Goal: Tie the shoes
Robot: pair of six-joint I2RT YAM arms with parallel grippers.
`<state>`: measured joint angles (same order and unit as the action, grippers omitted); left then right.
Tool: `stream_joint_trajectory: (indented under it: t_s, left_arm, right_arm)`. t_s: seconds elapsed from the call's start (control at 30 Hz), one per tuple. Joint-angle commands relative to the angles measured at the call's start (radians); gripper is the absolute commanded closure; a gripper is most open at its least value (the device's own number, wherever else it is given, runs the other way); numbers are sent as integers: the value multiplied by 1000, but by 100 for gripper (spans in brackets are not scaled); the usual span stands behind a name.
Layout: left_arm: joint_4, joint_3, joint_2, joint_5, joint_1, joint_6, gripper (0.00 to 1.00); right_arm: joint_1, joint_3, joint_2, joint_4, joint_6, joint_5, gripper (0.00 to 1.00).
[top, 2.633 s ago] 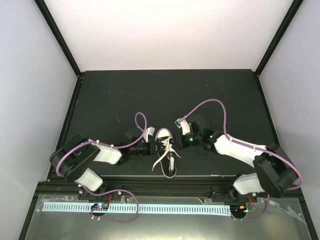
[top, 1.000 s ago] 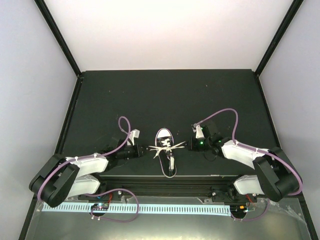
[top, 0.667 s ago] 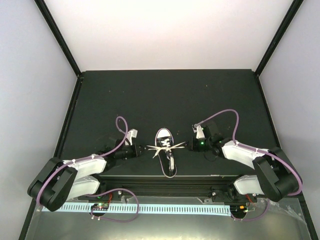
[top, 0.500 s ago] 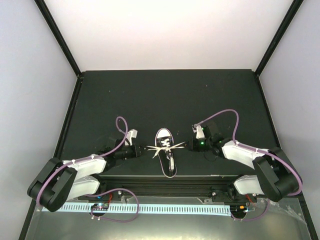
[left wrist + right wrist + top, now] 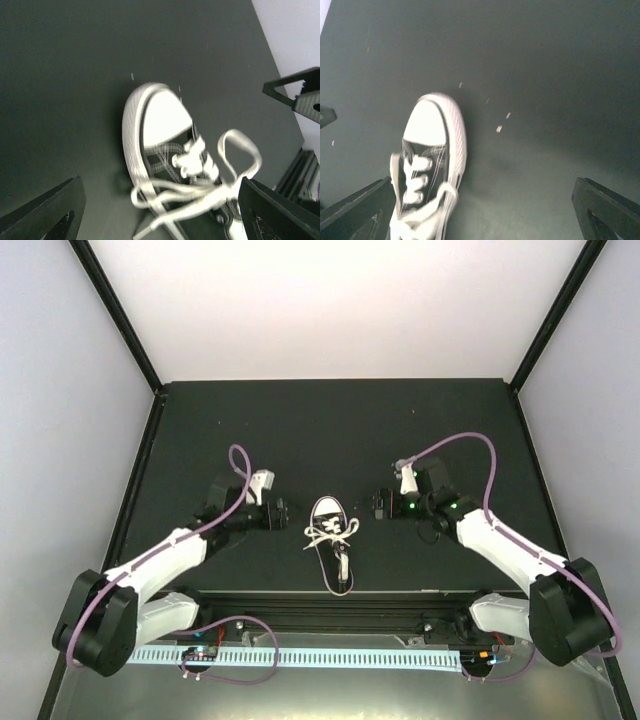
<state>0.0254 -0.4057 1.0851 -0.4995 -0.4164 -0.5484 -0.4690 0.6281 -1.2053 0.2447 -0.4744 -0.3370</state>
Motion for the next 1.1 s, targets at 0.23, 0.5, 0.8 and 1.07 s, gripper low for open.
stream_joint_trajectory:
  t_s: [0.23, 0.5, 0.8, 1.07]
  left_arm:
    - [-69, -199, 130, -137, 435, 174, 12]
    - [172, -36, -99, 220, 684, 249, 10]
    - [600, 122, 30, 311, 650, 363, 5]
    - [649, 121, 61, 360, 596, 421, 5]
  right_arm:
    - [384, 183, -22, 62, 139, 67, 0]
    - [501, 10, 158, -234, 181, 323, 0]
    - [501, -296, 181, -749, 290, 591, 0]
    - [500, -321, 8, -962, 308, 560, 0]
